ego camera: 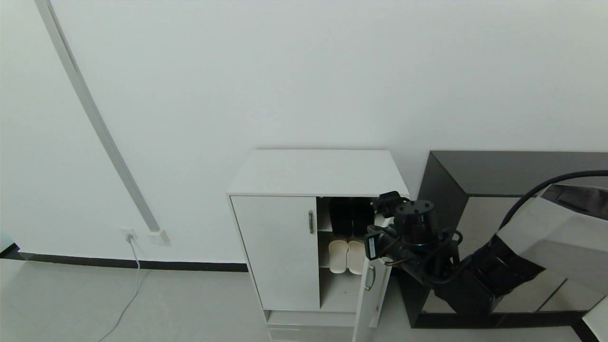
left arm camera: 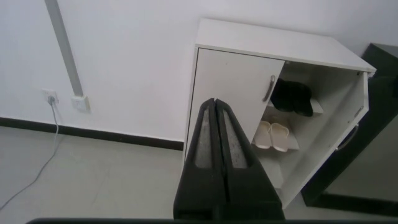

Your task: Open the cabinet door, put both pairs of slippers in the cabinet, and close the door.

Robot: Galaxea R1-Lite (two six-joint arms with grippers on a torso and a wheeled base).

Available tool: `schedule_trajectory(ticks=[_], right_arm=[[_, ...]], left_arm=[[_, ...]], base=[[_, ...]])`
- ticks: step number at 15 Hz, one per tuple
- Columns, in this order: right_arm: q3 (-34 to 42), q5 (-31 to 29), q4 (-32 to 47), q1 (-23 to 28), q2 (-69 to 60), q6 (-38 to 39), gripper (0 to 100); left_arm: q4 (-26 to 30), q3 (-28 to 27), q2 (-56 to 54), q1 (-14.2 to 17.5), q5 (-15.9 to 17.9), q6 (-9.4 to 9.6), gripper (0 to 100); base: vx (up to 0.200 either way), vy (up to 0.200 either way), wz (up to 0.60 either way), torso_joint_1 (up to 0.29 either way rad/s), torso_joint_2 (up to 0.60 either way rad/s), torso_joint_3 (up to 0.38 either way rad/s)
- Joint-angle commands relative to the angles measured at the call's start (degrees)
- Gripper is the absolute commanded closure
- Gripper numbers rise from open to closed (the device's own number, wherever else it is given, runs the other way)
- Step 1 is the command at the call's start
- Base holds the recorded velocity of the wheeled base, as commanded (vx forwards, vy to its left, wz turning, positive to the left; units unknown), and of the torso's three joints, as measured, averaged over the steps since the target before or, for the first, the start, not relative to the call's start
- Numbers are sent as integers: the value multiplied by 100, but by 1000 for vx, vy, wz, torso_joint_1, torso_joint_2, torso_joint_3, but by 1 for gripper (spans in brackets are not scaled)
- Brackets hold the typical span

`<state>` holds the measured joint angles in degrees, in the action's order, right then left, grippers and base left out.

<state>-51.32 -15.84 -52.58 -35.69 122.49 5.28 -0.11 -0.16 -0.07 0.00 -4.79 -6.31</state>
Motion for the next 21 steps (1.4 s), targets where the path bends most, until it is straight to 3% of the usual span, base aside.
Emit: schedule_trajectory(ticks=[1, 3, 8, 12, 21], right_arm=[[360, 2, -16, 27, -437, -27, 100], [650, -7, -60, 27, -577, -1, 100], [1775, 2, -525, 107, -1025, -9, 100], [2399, 19, -842, 194, -1087, -18, 100], [2469, 28, -1044, 27, -67, -88, 100]], left_arm=[[2, -2, 7, 0, -4, -1, 100], [2, -2, 7, 0, -4, -1, 100], [-7, -2, 7, 0, -4, -1, 100], [-7, -2, 7, 0, -4, -1, 100], [2, -2, 7, 0, -13, -1, 100]], base=[[0, 0, 0, 0, 0, 0], [0, 0, 0, 0, 0, 0], [200, 0, 0, -1, -1, 3], [0, 0, 0, 0, 0, 0], [0, 0, 0, 0, 0, 0]])
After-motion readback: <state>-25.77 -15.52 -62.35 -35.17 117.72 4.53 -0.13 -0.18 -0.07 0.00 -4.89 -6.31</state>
